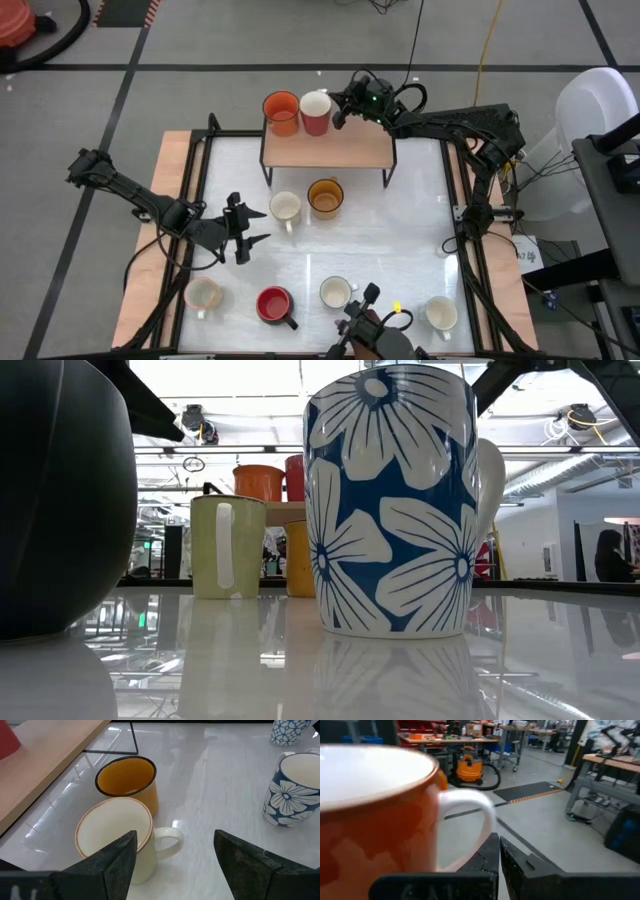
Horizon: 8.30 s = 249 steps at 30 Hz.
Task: Place coffee mugs
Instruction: Put the red mug on the shelf, then put the yellow patterned mug on the shelf
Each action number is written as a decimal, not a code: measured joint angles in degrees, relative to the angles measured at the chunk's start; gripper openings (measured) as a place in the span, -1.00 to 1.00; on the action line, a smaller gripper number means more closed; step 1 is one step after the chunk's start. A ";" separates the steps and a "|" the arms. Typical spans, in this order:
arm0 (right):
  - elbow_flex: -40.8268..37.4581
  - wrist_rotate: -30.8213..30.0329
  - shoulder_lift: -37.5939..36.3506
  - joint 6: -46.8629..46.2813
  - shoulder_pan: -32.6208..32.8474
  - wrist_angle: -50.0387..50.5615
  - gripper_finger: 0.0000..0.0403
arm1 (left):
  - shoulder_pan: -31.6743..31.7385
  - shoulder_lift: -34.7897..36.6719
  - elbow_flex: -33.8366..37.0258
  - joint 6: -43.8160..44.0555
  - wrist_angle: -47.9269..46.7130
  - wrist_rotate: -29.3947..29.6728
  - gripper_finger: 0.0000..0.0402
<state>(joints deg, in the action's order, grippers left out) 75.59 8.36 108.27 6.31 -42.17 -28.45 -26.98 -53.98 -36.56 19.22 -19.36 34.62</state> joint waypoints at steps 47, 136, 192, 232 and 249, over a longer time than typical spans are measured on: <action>-29.73 -12.74 -42.67 -6.76 31.44 23.74 -1.00 | -0.74 -0.01 0.00 2.57 -0.04 0.04 0.34; -29.73 -13.09 -43.48 -2.19 49.50 34.78 -1.00 | -27.73 -0.02 -8.57 61.14 -38.12 -32.69 -0.20; -29.75 -17.38 -43.46 -2.60 49.50 33.22 -1.00 | -30.34 -0.04 -3.32 76.87 -39.56 -27.93 -0.88; -26.97 -41.30 -20.58 13.62 57.42 -15.15 -0.67 | -19.19 -0.89 -22.86 76.52 -68.97 23.19 -0.93; -9.25 -44.56 -2.89 38.55 63.35 -16.52 -0.19 | -5.92 -9.02 -22.80 40.47 -31.41 21.94 -0.93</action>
<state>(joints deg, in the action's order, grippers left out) 66.35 -36.20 105.38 44.85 21.18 -44.97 -32.90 -63.00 -59.35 59.70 -50.77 56.56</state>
